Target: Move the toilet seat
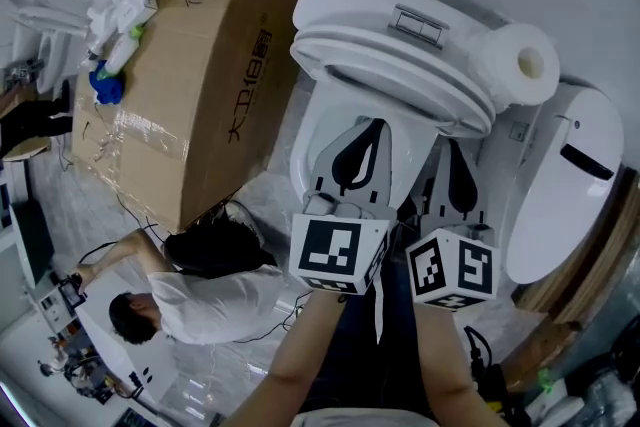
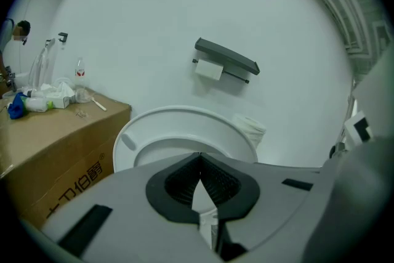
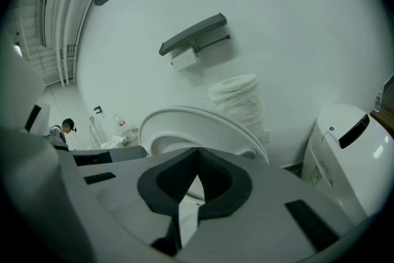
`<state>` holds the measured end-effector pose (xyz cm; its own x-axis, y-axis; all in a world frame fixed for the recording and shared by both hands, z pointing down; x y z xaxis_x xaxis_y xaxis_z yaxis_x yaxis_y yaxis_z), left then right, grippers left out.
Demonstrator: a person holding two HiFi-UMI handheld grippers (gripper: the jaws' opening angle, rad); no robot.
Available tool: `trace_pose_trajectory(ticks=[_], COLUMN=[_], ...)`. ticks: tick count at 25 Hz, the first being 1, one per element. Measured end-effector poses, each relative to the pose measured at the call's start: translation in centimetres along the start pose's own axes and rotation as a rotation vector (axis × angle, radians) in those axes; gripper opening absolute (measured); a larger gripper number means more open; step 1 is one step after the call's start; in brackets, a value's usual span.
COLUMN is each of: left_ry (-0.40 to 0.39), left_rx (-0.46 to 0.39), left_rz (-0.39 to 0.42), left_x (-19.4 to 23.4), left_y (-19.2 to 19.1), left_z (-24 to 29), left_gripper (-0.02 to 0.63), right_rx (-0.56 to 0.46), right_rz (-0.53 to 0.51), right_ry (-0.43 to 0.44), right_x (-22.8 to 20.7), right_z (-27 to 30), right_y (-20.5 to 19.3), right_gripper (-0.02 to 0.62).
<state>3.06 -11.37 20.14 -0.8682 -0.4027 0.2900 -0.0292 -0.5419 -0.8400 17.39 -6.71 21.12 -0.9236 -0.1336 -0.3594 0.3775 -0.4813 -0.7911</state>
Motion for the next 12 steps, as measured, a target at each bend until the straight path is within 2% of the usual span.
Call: trace_pose_trajectory(ticks=[12], left_ry=[0.010], left_rx=[-0.012], left_rz=[0.026], left_x=[0.9], left_y=[-2.2], left_z=[-6.9], left_gripper=[0.014], right_rx=[-0.009], right_rz=[-0.019], right_ry=[0.008], right_x=[3.0], right_z=[-5.3], right_y=[-3.2], right_gripper=[0.017])
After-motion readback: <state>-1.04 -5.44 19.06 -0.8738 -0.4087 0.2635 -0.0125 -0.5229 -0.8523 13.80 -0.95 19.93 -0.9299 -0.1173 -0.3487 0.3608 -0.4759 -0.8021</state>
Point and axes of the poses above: the fingertips, and each gripper's own axes: z forward along the fingers, x to its left, y out of its top, the point moved 9 cm from there along -z, backward along the fingers
